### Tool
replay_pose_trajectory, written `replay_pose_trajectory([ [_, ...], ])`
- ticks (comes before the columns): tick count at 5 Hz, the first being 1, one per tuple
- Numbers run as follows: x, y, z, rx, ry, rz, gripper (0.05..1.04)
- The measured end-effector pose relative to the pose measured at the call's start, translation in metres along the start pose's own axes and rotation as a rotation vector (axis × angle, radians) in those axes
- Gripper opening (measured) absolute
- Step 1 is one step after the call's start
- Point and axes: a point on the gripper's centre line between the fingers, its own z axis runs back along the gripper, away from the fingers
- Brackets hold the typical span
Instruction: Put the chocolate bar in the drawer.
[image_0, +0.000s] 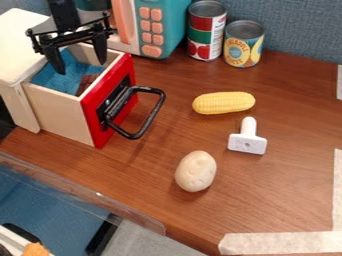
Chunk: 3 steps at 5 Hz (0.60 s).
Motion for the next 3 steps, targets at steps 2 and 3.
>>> replay_pose_trajectory([
  [2,-0.029,-0.031,0.045,-0.034,-0.087,-0.115,1.001],
  [3,-0.052,-0.052,0.057,-0.062,-0.085,-0.205,1.001],
])
